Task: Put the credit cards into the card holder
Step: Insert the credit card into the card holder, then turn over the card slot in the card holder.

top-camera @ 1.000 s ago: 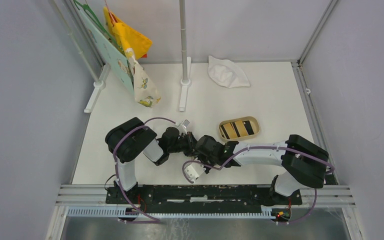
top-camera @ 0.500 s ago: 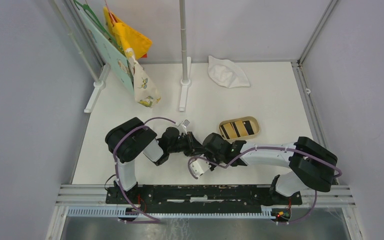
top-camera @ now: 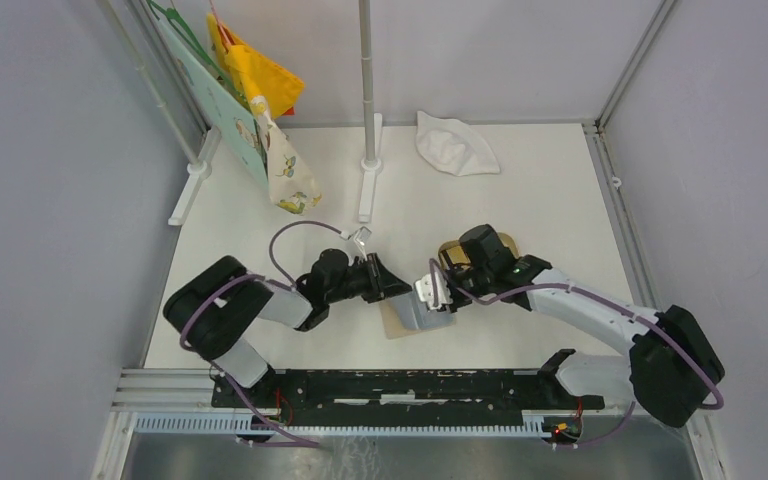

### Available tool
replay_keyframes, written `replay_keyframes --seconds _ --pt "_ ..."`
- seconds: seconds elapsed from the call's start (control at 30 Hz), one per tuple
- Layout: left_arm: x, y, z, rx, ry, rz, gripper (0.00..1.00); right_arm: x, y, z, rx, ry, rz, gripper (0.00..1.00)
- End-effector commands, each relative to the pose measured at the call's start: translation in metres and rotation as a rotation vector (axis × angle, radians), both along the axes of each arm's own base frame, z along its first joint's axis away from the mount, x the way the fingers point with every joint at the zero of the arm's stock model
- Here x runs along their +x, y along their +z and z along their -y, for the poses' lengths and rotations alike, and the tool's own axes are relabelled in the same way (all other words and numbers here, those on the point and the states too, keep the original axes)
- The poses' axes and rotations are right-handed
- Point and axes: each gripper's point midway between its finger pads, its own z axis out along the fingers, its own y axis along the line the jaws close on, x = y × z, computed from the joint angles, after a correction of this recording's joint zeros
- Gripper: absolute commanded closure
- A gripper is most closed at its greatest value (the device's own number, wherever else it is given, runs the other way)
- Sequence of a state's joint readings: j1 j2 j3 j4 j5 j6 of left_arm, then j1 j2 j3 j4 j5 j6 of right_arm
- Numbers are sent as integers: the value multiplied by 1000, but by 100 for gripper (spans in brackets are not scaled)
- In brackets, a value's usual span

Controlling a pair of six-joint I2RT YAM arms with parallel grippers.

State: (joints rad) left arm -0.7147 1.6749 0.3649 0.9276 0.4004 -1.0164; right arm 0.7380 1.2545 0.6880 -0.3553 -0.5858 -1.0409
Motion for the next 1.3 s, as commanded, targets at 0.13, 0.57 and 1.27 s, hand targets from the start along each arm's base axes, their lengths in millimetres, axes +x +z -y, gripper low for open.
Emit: replay_keyframes --seconds 0.13,0.57,1.27 --pt "22 90 -25 76 56 439 77 -5 33 7 296 -100 -257 61" --pt "34 121 -65 269 182 512 0 -6 1 17 281 -342 -485 58" --pt "-4 99 -53 87 91 422 20 5 -14 21 297 -530 -558 51"
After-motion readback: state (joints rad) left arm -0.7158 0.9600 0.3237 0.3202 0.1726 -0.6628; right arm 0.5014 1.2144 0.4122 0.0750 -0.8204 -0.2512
